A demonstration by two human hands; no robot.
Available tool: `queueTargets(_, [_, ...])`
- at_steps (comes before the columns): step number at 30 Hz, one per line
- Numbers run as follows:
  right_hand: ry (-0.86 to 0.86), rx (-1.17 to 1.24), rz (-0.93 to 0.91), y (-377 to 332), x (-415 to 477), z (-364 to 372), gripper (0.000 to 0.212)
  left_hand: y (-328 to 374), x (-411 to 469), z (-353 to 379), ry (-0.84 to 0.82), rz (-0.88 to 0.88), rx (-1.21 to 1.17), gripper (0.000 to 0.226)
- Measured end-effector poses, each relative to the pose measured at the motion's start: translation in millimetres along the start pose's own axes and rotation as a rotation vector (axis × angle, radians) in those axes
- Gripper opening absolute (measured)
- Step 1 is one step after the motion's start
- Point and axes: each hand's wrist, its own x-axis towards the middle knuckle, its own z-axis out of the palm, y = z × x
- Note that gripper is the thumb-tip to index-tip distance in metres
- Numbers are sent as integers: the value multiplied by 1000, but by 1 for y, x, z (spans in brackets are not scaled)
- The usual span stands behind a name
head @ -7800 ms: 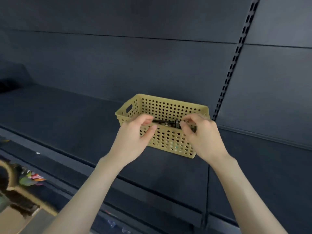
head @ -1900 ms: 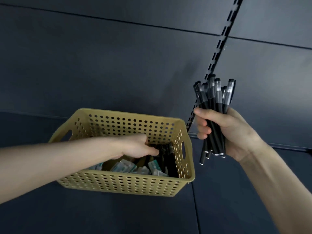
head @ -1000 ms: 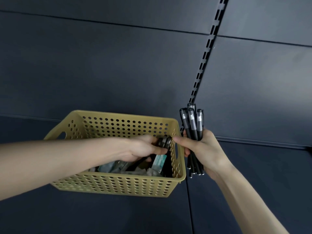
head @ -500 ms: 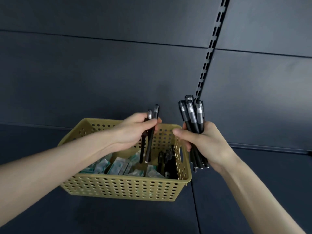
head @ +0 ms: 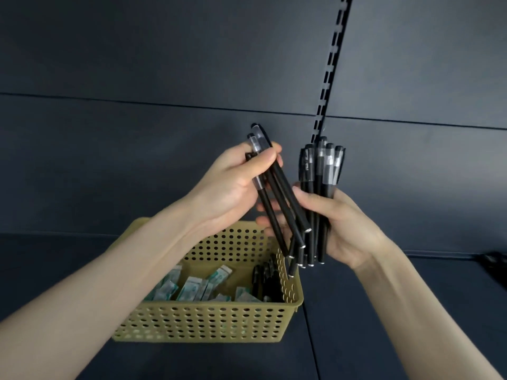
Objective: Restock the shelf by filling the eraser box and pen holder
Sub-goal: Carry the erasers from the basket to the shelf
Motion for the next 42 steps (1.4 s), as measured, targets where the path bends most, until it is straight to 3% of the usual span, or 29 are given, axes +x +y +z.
queueTargets(4, [-44,62,1,4,-12,5,40,-2,-6,2,4,-17,167,16])
queueTargets(9, [17,27,-3,16,-25,20,11,-10,-24,16,-96,34,352,24])
queueTargets(14, [37,-25,-61,23,-52,24,2,-17,-41,41,-97,-20,216,48])
queueTargets(18, [52,-224,-58,33,-78,24,16,-28,-59,57,-56,82,103,64])
queueTargets(20, [78,-279,-31,46,-92,23,23,-38,-73,63,-53,65,96,62])
queueTargets(22, [115,-311,8,63,-105,21,14,-50,-90,72,-49,34,139,58])
queueTargets(27, [196,-321,18,93,-128,18,26,-67,-114,94,-7,3,276,33])
queueTargets(32, [197,-332,59,123,-136,22,21,-82,-131,97,-4,-82,435,32])
queueTargets(36, [169,-299,167,142,-142,25,14,-91,-139,89,76,-167,332,54])
queueTargets(42, [33,-194,161,132,-151,22,8,-87,-139,80,22,-235,68,64])
